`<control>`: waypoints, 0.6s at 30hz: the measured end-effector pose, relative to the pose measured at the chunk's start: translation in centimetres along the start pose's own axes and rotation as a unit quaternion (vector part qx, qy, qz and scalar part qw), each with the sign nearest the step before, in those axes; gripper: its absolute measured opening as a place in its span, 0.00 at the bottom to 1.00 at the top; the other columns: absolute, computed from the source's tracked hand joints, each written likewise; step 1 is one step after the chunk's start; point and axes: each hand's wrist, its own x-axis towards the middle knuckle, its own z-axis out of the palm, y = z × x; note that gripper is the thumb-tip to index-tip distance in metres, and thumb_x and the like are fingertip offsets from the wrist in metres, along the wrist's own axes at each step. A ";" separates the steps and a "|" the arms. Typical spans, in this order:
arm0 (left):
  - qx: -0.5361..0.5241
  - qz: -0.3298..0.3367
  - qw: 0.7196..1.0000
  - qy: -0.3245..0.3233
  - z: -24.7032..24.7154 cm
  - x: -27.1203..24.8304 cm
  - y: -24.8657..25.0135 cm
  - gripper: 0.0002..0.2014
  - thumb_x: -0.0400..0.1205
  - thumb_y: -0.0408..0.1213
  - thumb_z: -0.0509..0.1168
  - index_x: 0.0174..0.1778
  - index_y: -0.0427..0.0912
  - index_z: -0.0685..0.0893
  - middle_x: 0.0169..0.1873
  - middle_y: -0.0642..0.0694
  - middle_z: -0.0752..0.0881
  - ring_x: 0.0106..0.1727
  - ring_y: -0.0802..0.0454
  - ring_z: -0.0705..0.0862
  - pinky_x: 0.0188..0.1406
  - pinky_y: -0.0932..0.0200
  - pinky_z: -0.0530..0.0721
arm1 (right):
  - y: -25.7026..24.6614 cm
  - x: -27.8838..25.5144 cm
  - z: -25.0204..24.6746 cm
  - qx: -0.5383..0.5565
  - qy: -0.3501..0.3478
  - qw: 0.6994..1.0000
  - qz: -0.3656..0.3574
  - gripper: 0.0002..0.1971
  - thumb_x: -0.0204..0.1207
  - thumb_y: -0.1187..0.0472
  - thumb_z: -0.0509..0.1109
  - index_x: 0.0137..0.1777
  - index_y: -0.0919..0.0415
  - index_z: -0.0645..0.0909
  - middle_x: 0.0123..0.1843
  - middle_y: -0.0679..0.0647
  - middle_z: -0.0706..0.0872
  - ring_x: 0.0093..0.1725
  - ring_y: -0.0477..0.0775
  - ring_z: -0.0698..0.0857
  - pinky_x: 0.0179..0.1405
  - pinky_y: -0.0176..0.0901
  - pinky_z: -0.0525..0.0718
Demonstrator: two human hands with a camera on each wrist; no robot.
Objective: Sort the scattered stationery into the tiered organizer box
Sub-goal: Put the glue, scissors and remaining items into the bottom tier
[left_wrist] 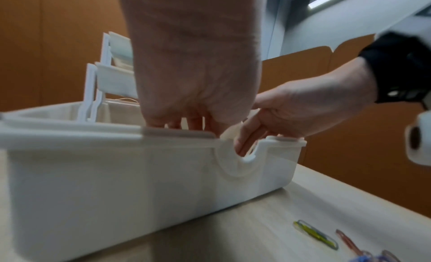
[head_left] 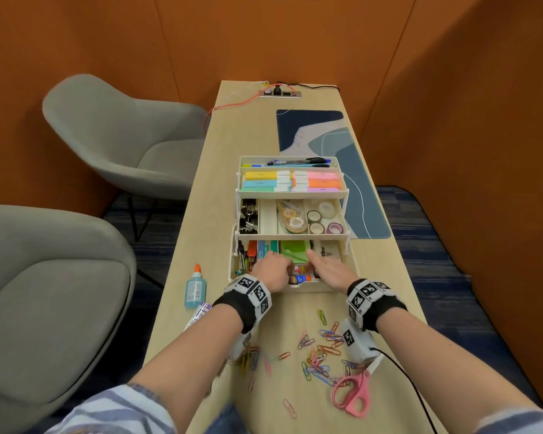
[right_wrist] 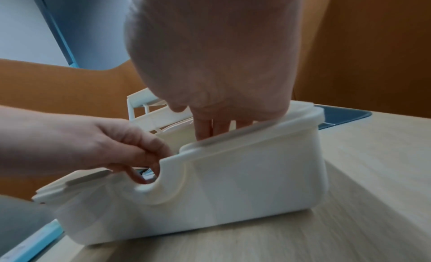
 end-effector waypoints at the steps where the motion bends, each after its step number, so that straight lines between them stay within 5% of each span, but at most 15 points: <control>1: -0.005 0.003 1.000 0.004 -0.1 -0.3 0.0 0.17 0.82 0.29 0.55 0.64 0.42 0.80 0.58 0.41 0.83 0.59 0.44 0.74 0.62 0.47 0.77 | 0.0 -0.1 -0.1 0.008 0.001 1.000 0.003 0.34 0.83 0.38 0.40 0.61 0.57 0.83 0.65 0.60 0.82 0.63 0.59 0.79 0.69 0.52 0.71; 8: -0.078 0.105 0.965 0.228 0.9 -6.2 1.3 0.13 0.83 0.33 0.58 0.62 0.44 0.79 0.54 0.51 0.80 0.53 0.56 0.77 0.55 0.59 0.78 | 2.8 -5.3 0.9 0.070 0.230 0.960 -0.145 0.15 0.85 0.56 0.56 0.44 0.64 0.79 0.42 0.57 0.83 0.44 0.56 0.79 0.47 0.50 0.78; 11: -0.094 0.136 0.971 0.174 3.1 -9.0 1.0 0.11 0.84 0.34 0.57 0.60 0.46 0.80 0.54 0.53 0.81 0.50 0.57 0.80 0.50 0.61 0.81 | 6.6 -8.0 2.5 0.056 0.209 0.971 -0.104 0.07 0.81 0.59 0.63 0.41 0.56 0.77 0.40 0.51 0.80 0.40 0.51 0.78 0.38 0.37 0.75; 13: -0.098 0.118 0.979 0.131 4.7 -10.5 -0.2 0.11 0.85 0.35 0.56 0.59 0.48 0.80 0.55 0.55 0.83 0.50 0.59 0.81 0.50 0.62 0.80 | 9.6 -10.0 3.3 0.025 0.162 0.985 -0.055 0.05 0.80 0.62 0.63 0.48 0.51 0.78 0.46 0.48 0.79 0.44 0.45 0.79 0.41 0.33 0.74; 16: -0.104 0.068 0.987 0.106 6.4 -12.5 -2.4 0.11 0.85 0.37 0.55 0.58 0.50 0.80 0.54 0.57 0.81 0.48 0.63 0.79 0.48 0.67 0.76 | 13.5 -13.1 5.2 -0.057 0.050 0.997 -0.023 0.17 0.78 0.69 0.61 0.61 0.49 0.76 0.59 0.48 0.70 0.52 0.45 0.82 0.54 0.36 0.81; 18: -0.108 0.034 0.988 0.109 7.0 -13.6 -3.4 0.10 0.86 0.38 0.56 0.57 0.51 0.80 0.53 0.58 0.81 0.48 0.63 0.80 0.47 0.67 0.78 | 14.8 -14.5 7.1 -0.119 0.024 0.992 -0.040 0.21 0.76 0.70 0.60 0.65 0.48 0.74 0.63 0.47 0.65 0.54 0.45 0.79 0.51 0.31 0.80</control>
